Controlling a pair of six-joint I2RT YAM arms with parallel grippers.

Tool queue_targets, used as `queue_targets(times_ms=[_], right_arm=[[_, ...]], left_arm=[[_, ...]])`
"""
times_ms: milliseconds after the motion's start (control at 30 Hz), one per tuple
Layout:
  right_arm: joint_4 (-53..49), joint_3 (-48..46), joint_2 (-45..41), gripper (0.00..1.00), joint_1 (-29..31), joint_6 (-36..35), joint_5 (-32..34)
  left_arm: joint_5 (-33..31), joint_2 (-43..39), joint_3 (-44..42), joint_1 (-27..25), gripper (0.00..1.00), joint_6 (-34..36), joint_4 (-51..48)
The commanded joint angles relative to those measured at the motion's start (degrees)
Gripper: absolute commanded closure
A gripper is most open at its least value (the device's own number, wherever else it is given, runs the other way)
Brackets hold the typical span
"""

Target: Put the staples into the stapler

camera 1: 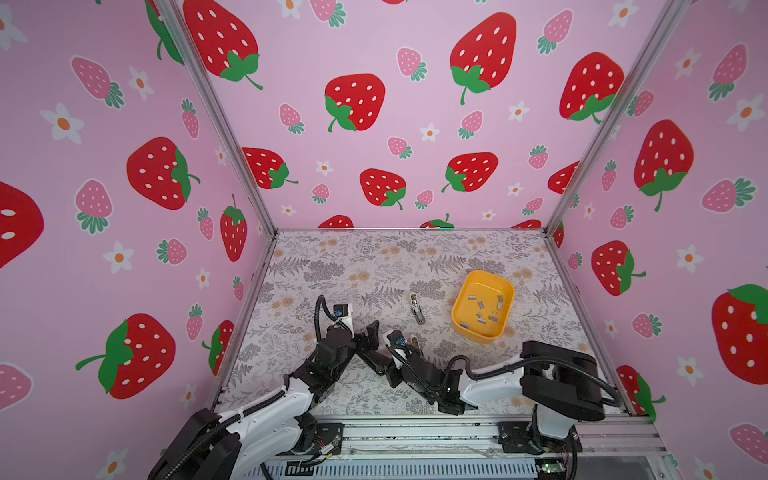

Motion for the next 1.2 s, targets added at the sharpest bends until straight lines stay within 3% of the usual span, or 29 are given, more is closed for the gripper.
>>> queue_targets(times_ms=[0,200,433,800,967,1167], right_arm=[[-10.0,-2.1,-7.1,0.50,-1.8,-0.8,1.4],[-11.9,-13.5,-18.4,0.34,-2.8,2.3,1.6],[-7.0,-21.1,-17.3,0.31,-4.7,4.5,-3.9],[-0.6,-21.7,-5.7,0.44,-6.3,5.1,-6.1],[1.4,-21.4,-1.9,0.59,-6.4,5.4,-5.8],[3.2,-21.3,0.3,0.69,-6.5,5.5,-6.0]], left_arm=[[4.7,-0.1,4.8,0.4,0.01,2.5,-6.4],[9.5,6.0,10.5,0.4,0.01,5.2,-7.1],[12.7,18.2,15.8,0.6,0.07,5.1,-4.6],[16.7,27.9,19.2,0.5,0.09,10.5,-3.9],[19.9,31.9,20.2,0.3,0.09,13.0,-3.4],[25.2,35.3,20.2,-1.6,0.10,16.3,0.1]])
